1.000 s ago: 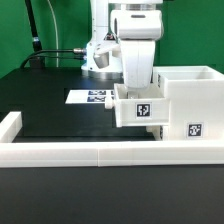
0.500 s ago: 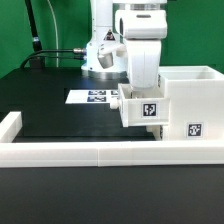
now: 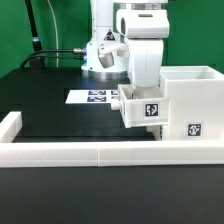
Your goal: Assemble drawer
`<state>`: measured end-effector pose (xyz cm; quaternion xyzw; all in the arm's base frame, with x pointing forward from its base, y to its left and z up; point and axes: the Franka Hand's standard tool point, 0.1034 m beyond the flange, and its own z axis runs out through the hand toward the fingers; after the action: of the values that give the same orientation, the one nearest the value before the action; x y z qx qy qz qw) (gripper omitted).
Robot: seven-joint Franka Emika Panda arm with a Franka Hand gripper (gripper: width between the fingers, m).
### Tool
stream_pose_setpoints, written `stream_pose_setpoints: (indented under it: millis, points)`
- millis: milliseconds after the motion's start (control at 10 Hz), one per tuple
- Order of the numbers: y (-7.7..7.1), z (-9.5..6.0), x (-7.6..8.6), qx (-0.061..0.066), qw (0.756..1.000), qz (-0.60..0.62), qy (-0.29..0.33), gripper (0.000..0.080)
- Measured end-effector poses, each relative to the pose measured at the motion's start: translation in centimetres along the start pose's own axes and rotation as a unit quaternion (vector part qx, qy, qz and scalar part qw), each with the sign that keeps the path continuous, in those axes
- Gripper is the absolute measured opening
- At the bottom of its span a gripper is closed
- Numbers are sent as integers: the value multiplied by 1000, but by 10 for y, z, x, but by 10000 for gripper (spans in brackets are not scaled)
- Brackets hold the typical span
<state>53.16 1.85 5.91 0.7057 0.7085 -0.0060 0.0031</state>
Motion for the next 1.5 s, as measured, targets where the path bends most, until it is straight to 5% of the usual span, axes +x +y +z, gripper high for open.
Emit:
stream_pose_setpoints:
  millis: [100,200,300,400,600,900,1100,1500]
  points:
    - [1,-4,-1,-2,1000,2,-1,401]
    - [2,-9,-2,-2,1000,2,-3,401]
    - [2,-16,-3,0,1000,3,-7,583]
    - [3,-26,-6,0,1000,3,-10,629]
    - [5,-49,-18,-5,1000,3,-20,645]
    - [3,-57,-55,0,999,-27,-28,649]
    - [0,-47,-73,8,999,-36,-26,649]
    - [-2,-18,-84,25,999,-33,25,649]
